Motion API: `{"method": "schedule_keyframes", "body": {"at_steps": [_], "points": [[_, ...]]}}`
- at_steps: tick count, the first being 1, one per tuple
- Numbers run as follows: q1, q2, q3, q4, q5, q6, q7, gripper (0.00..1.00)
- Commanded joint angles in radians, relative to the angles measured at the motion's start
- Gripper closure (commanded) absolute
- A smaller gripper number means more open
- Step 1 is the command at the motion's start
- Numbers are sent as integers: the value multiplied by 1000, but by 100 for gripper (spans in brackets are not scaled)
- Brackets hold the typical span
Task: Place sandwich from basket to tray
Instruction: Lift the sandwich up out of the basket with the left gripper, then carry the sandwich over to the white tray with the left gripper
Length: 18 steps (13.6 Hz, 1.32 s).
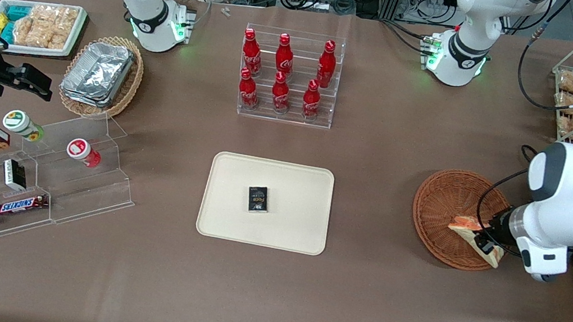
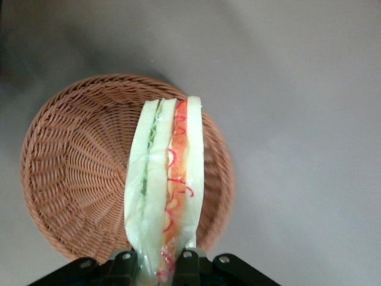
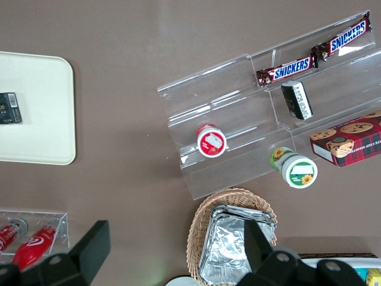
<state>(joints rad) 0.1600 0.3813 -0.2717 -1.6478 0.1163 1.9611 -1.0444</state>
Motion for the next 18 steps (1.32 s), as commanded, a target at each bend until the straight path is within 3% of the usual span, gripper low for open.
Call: {"method": "schedule_keyframes", "body": {"at_steps": [1, 6, 9, 15, 18], "points": [[-35, 39, -64, 198, 14, -167, 70, 100], [-291, 121, -66, 331, 14, -179, 230, 100], [-463, 282, -64, 429, 113, -173, 222, 100], [-569, 485, -63, 453, 121, 19, 227, 100], [-579, 511, -61, 454, 125, 50, 227, 100]]}}
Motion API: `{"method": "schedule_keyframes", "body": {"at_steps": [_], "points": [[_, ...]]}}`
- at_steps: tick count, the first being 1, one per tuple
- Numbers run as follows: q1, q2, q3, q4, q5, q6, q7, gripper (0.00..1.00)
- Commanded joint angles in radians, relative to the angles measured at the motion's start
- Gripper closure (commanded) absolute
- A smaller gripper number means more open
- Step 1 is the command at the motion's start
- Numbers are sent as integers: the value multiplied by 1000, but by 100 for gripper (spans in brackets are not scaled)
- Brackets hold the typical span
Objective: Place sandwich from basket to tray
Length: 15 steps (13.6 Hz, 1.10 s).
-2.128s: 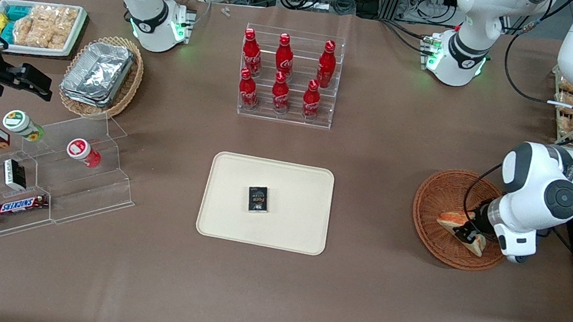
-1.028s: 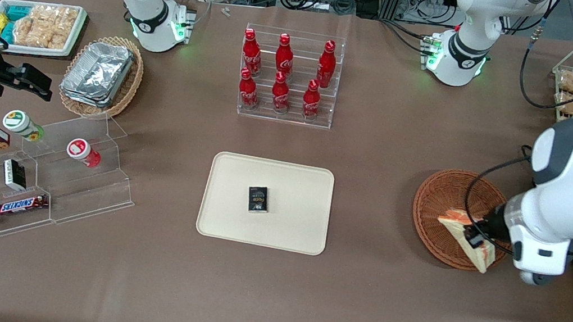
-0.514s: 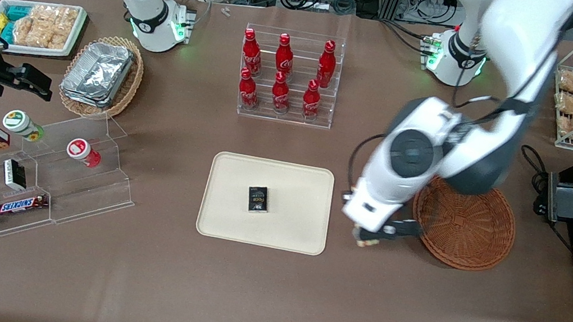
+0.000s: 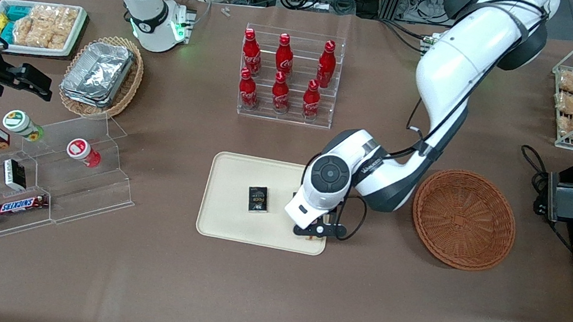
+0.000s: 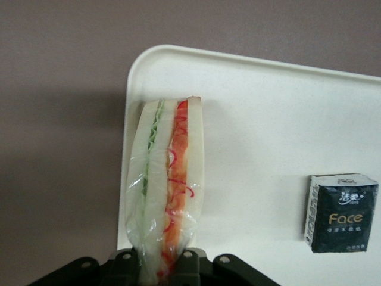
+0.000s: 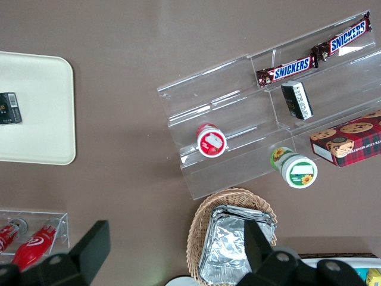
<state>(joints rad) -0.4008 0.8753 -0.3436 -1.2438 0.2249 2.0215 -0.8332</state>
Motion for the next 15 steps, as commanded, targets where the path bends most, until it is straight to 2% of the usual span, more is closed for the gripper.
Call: {"method": "schedule_keyframes", "body": {"at_steps": [1, 2, 3, 8, 11, 15], "points": [[-23, 24, 11, 50, 16, -10, 16, 100], [-23, 25, 11, 50, 22, -10, 14, 62], [-23, 25, 11, 50, 24, -10, 14, 1], [3, -53, 11, 40, 30, -55, 13, 0], [95, -178, 6, 34, 13, -232, 43, 0], [218, -410, 3, -165, 2, -280, 91, 0]]}}
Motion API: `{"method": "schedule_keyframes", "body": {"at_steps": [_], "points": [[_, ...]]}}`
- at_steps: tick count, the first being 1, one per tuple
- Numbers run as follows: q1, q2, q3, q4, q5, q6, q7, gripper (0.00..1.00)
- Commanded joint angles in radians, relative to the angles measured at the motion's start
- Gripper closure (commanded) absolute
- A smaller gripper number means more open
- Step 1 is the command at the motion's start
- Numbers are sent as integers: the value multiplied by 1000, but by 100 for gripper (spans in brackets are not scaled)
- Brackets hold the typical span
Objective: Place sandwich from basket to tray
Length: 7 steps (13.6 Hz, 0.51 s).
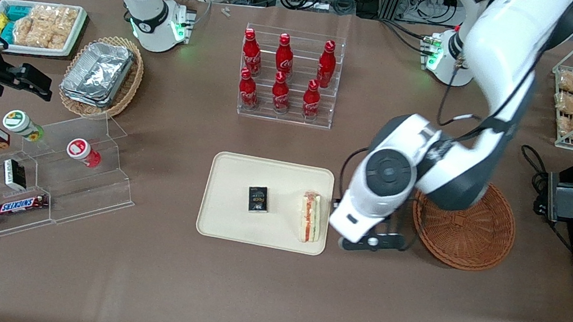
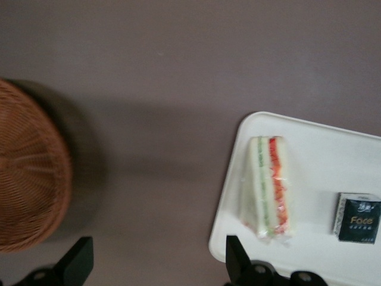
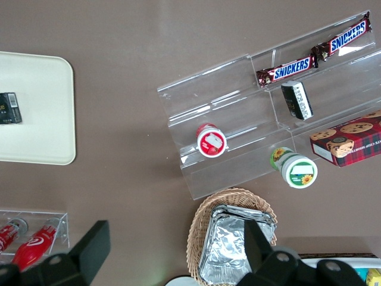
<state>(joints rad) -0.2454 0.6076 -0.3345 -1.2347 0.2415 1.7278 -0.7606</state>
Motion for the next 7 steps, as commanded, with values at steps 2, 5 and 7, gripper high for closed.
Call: {"method": "schedule_keyframes", "body": {"at_steps": [2, 5, 7], "points": [[125, -265, -4, -274, -82, 13, 128, 0], [245, -388, -3, -338, -158, -10, 300, 0], [299, -419, -3, -338, -162, -42, 375, 0]]}}
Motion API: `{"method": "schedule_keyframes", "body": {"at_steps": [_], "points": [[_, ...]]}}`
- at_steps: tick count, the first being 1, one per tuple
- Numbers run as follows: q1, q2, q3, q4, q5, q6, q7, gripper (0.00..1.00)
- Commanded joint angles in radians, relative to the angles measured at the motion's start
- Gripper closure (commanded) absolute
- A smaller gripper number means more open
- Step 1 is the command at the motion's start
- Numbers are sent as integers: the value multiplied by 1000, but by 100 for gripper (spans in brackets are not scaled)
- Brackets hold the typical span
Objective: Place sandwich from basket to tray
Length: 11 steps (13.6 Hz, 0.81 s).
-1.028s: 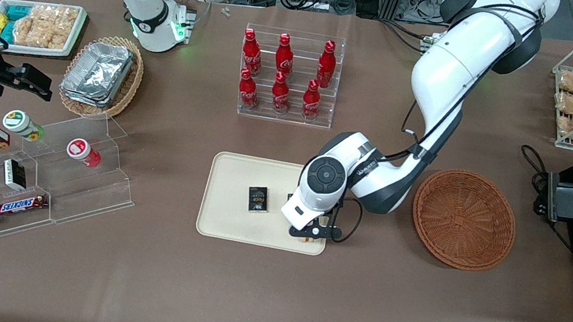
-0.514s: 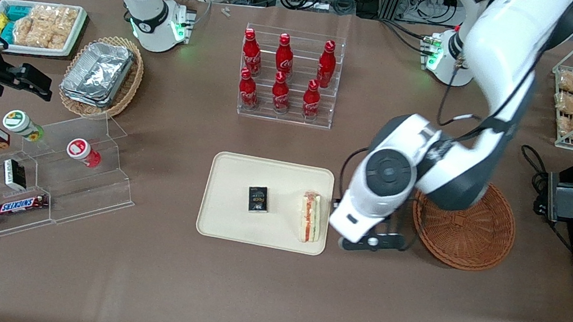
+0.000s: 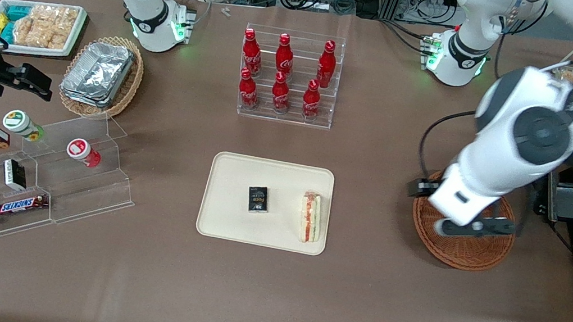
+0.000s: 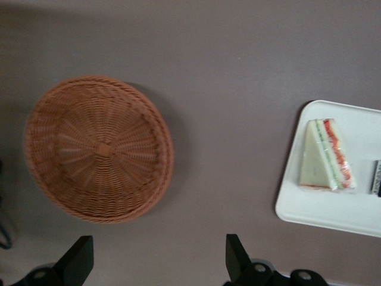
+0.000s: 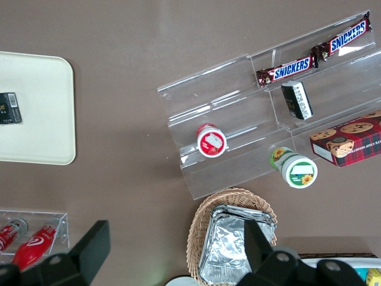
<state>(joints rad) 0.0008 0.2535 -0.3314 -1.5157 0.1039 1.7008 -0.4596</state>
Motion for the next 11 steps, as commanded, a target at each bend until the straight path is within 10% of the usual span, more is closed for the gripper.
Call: {"method": "schedule_keyframes", "body": {"at_steps": [1, 11], "points": [[79, -75, -6, -57, -24, -26, 106, 0], [257, -65, -2, -58, -46, -20, 223, 0]]}}
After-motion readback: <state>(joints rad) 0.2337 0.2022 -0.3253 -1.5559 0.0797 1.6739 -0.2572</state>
